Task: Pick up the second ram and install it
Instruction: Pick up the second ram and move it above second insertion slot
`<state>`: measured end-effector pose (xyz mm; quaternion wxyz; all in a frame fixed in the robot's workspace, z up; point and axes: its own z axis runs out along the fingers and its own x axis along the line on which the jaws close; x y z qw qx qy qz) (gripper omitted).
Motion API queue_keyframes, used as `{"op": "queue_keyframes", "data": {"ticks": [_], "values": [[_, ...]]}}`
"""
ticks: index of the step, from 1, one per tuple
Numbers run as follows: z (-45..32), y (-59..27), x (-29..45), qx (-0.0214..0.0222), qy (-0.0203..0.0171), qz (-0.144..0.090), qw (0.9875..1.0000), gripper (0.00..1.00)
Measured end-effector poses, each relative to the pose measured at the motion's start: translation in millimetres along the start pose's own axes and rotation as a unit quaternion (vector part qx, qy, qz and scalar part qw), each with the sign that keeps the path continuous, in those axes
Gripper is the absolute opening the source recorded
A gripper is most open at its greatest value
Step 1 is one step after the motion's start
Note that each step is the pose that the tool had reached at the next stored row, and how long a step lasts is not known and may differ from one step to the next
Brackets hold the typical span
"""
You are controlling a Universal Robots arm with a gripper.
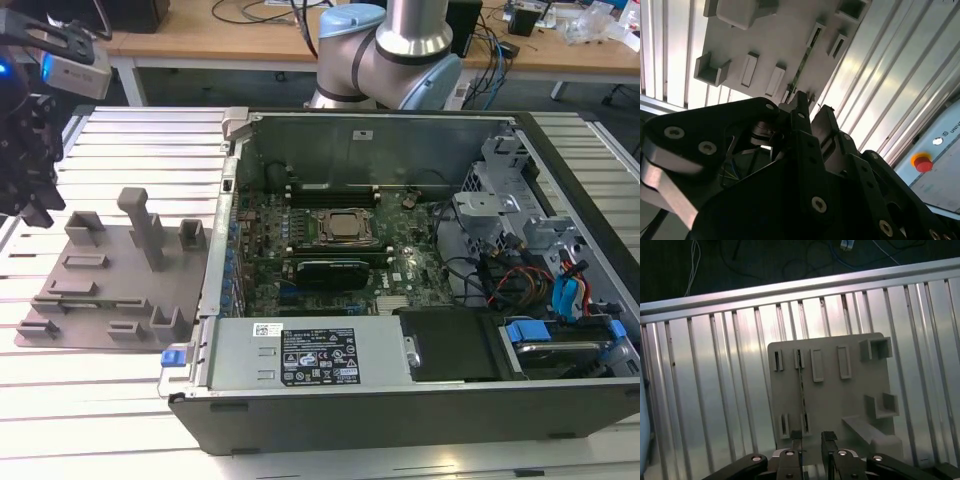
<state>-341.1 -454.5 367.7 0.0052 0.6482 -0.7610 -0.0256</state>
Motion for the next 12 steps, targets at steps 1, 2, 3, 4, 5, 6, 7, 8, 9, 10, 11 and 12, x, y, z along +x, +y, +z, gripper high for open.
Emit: {"op": "queue_keyframes", "data": {"ticks": [1,2,3,4,5,6,7,8,9,10,11,12], "values": [[1.7,-0.1,0.0,0.0000,0.0000,0.000,1.0000,0.30],[3.8,-0.2,0.1,0.0000,0.0000,0.000,1.0000,0.30],[4.6,-0.2,0.1,0.0000,0.0000,0.000,1.0000,0.30],[5.5,-0.2,0.1,0.0000,0.0000,0.000,1.0000,0.30],[6.8,-0.3,0.2,0.0000,0.0000,0.000,1.0000,0.30],[8.8,-0.4,0.2,0.0001,0.0000,0.000,1.0000,0.30],[10.1,-0.5,0.3,0.0000,0.0000,0.000,1.0000,0.30],[11.9,-0.5,0.3,0.0000,0.0000,0.000,1.0000,0.30],[13.9,-0.6,0.3,0.0000,0.0000,0.000,1.0000,0.30],[14.9,-0.7,0.4,0.0000,0.0000,0.000,1.0000,0.30],[15.6,-0.7,0.4,0.0000,0.0000,0.000,1.0000,0.30],[17.5,-0.8,0.4,0.0000,0.0000,0.000,1.0000,0.30]]}}
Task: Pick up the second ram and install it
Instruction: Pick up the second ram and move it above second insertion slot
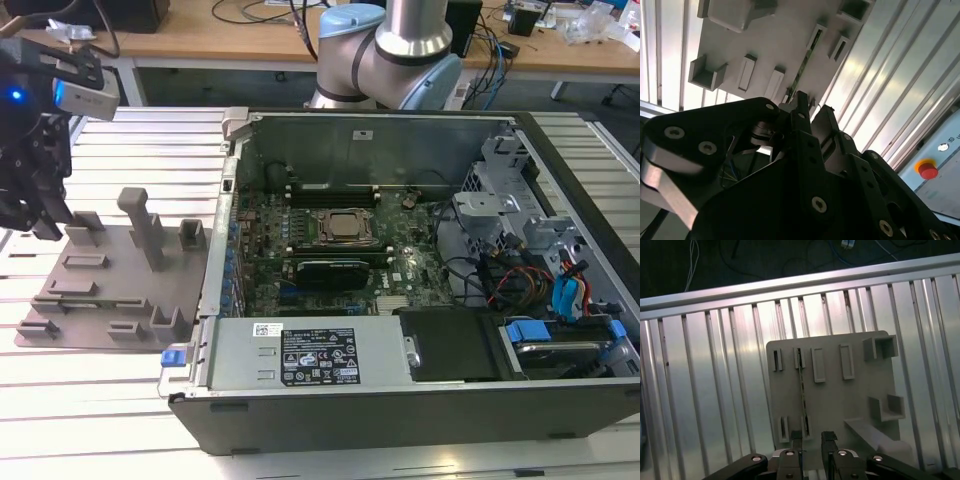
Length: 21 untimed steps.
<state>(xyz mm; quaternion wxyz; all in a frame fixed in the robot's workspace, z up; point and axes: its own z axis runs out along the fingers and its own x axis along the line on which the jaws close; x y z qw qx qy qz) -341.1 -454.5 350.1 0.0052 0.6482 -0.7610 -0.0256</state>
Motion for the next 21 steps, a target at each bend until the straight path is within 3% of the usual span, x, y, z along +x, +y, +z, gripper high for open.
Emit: {"op": "queue_keyframes", "data": {"ticks": [21], "values": [[30.8,-1.4,0.8,0.0000,0.0000,0.000,1.0000,0.30]]}}
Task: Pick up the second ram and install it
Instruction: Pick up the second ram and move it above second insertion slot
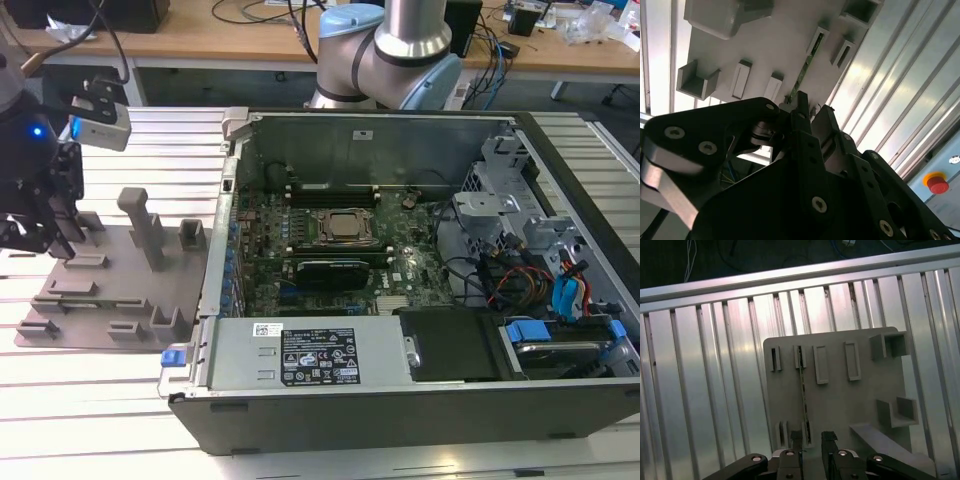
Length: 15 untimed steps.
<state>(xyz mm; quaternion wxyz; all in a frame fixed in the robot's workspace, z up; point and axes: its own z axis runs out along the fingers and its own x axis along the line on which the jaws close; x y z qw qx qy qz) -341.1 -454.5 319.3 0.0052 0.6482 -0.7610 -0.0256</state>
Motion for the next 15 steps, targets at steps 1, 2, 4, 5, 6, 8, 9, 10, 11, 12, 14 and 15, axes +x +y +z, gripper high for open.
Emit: {"op": "queue_keyframes", "data": {"ticks": [1,2,4,5,6,8,9,10,11,12,14,15], "values": [[1.3,0.0,0.0,0.0000,0.0000,0.000,1.0000,0.30],[2.4,-0.1,0.1,0.0000,0.0000,0.000,1.0000,0.30],[5.9,-0.3,0.1,0.0000,0.0000,0.000,1.0000,0.30],[7.8,-0.4,0.2,0.0000,0.0000,0.000,1.0000,0.30],[9.7,-0.4,0.2,0.0000,0.0000,0.000,1.0000,0.30],[12.2,-0.5,0.3,0.0000,0.0000,0.000,1.0000,0.30],[13.0,-0.6,0.3,0.0000,0.0000,0.000,1.0000,0.30],[14.8,-0.7,0.4,0.0000,0.0000,0.000,1.0000,0.30],[15.8,-0.7,0.4,0.0000,0.0000,0.000,1.0000,0.30],[16.5,-0.7,0.4,0.0000,0.0000,0.000,1.0000,0.30],[20.0,-0.9,0.5,0.0000,0.0000,0.000,1.0000,0.30],[21.3,-1.0,0.5,0.0000,0.0000,0.000,1.0000,0.30]]}}
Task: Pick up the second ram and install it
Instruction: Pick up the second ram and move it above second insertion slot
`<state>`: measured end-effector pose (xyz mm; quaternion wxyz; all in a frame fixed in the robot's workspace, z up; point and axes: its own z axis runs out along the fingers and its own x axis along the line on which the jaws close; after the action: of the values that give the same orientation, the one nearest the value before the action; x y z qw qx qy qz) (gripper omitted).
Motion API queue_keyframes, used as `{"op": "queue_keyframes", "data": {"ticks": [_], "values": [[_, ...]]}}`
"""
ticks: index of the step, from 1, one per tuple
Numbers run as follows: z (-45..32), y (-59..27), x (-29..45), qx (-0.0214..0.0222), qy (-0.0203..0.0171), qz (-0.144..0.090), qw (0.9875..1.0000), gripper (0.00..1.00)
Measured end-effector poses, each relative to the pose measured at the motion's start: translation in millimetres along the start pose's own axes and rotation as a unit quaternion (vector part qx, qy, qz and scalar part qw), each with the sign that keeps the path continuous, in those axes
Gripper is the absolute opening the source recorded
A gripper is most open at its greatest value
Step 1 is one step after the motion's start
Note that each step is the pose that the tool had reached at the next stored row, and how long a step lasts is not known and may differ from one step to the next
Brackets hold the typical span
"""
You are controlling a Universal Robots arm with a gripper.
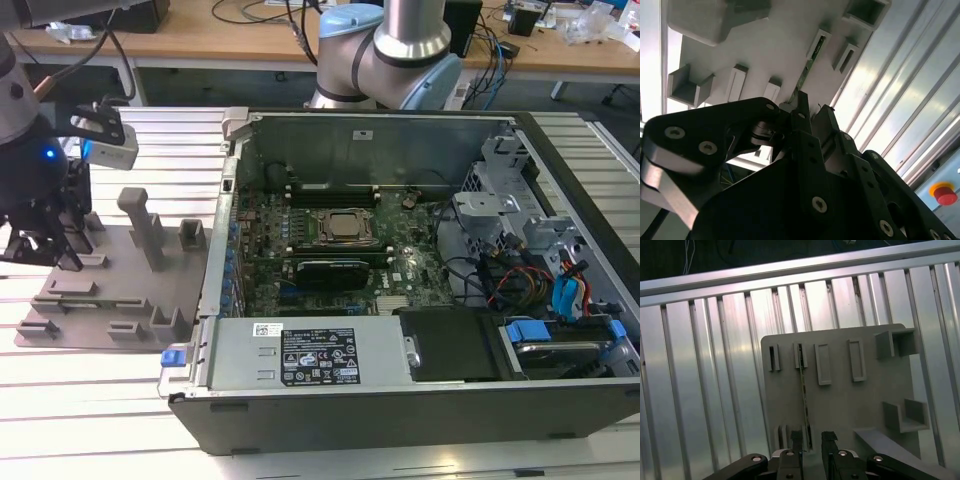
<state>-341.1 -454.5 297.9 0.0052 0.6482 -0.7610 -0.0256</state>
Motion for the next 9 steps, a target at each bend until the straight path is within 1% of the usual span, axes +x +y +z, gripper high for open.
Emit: {"op": "queue_keyframes", "data": {"ticks": [2,9], "values": [[1.7,-0.1,0.0,0.0000,0.0000,0.000,1.0000,0.30],[12.6,-0.6,0.3,0.0000,0.0000,0.000,1.0000,0.30]]}}
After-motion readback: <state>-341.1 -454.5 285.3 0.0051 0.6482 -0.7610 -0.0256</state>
